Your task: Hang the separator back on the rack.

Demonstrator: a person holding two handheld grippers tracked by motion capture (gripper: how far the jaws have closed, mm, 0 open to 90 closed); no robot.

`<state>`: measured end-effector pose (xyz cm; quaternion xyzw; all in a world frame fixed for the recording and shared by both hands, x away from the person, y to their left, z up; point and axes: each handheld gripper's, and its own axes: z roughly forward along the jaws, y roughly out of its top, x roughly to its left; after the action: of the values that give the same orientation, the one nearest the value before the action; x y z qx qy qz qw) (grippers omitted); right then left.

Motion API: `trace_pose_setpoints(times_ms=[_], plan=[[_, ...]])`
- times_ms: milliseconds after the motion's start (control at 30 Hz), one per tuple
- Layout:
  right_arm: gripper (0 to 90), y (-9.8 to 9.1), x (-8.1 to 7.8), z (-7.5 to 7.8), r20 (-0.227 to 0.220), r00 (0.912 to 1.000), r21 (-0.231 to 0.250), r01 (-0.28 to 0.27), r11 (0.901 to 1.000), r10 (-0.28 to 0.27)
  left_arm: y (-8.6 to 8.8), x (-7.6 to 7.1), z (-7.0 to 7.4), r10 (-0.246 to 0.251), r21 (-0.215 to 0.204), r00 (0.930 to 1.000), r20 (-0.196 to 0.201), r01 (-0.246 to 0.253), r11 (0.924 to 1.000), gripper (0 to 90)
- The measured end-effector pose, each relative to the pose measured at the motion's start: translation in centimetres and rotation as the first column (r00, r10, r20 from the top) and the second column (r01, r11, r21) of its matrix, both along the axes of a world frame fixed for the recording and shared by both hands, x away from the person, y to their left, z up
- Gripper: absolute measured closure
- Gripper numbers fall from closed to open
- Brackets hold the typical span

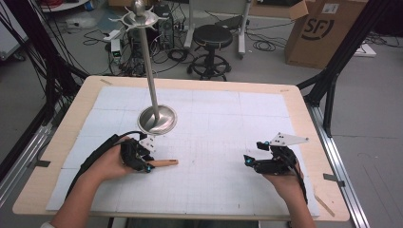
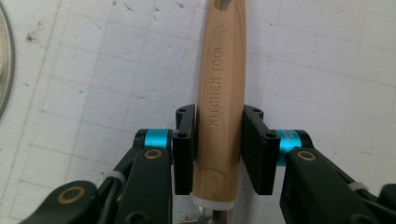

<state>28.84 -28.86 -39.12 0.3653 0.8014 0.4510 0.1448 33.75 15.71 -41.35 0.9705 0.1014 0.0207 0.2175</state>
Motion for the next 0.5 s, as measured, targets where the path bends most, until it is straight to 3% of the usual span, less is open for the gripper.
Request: trace_pose_setpoints(times_ms=[133, 267, 500], plan=[[22.9, -0.09, -0.02, -0.10, -0.006, 1.0000, -0.001, 0.001, 1.0000, -0.001, 0.02, 0.02, 0.02, -0.005, -0.020, 0.9997, -0.025, 0.005, 0.9998, 63.0], [23.0, -0.05, 0.01, -0.04, -0.002, 1.0000, -0.002, 0.000, 1.0000, 0.000, 0.05, 0.00, 0.24, -0.004, -0.041, 0.9998, -0.021, 0.003, 0.9992, 61.5], [23.1, -0.02, 0.03, -0.10, -0.005, 1.0000, 0.000, -0.001, 1.0000, 0.001, -0.18, -0.02, -0.09, 0.002, -0.017, 0.9998, -0.021, -0.002, 0.9998, 62.2]])
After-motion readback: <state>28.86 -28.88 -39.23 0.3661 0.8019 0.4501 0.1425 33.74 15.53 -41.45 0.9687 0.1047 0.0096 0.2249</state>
